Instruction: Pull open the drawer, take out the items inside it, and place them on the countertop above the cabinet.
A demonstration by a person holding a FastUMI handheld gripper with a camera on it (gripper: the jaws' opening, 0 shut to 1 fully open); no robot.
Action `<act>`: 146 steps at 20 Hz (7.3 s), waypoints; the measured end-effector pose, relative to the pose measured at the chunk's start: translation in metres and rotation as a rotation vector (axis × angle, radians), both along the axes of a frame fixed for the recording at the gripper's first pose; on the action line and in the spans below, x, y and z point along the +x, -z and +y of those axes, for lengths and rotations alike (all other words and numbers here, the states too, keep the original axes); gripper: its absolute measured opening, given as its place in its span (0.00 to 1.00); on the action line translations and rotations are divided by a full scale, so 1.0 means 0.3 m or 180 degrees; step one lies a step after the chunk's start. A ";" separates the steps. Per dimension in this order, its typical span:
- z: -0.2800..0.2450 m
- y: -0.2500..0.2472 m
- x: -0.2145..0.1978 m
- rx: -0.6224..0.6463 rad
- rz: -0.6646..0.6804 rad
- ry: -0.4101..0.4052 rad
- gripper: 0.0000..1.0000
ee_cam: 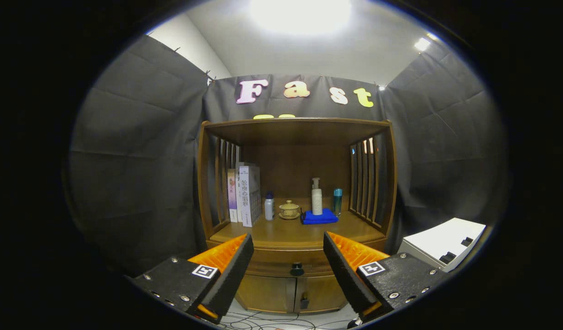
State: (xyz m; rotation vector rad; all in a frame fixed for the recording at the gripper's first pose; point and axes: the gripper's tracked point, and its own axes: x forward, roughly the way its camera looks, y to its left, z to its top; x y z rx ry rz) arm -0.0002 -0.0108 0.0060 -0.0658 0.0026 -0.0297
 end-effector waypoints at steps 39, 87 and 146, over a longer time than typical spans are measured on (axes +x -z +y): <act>-0.175 0.762 0.574 -0.0056 0.0899 0.0205 0.85; -0.091 0.471 -0.155 0.0361 0.0435 -0.0161 0.96; -0.201 0.312 0.407 0.0138 0.1926 0.0659 0.11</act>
